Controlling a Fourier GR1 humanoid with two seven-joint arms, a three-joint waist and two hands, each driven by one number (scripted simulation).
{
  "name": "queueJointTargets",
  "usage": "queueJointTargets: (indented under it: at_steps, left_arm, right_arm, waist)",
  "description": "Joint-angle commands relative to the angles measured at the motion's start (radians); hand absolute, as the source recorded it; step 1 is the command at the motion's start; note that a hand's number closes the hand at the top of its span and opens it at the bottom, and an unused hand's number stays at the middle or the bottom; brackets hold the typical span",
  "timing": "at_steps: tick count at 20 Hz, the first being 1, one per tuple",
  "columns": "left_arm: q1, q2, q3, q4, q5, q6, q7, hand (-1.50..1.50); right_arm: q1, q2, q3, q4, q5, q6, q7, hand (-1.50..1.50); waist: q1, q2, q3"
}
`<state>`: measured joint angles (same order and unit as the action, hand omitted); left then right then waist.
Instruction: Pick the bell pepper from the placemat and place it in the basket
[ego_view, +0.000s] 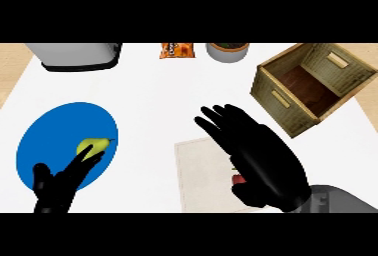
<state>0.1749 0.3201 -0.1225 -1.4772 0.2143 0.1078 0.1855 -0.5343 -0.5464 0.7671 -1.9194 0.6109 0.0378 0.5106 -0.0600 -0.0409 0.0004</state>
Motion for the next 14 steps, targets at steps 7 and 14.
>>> queueJointTargets:
  at_steps: [7, 14]
  left_arm:
    - [0.051, -0.009, -0.006, 0.024, -0.019, 0.037, 0.048, 0.00]
    - [0.024, -0.005, -0.007, 0.029, -0.016, 0.016, 0.062, 0.00]
  right_arm:
    - [-0.062, -0.181, -0.065, -0.334, -0.286, 0.544, 0.417, -1.50]
    - [-0.062, -0.252, -0.159, -0.485, -0.544, 0.662, 0.633, -1.50]
  waist:
    - [0.003, 0.020, -0.007]
    - [0.016, 0.028, -0.005]
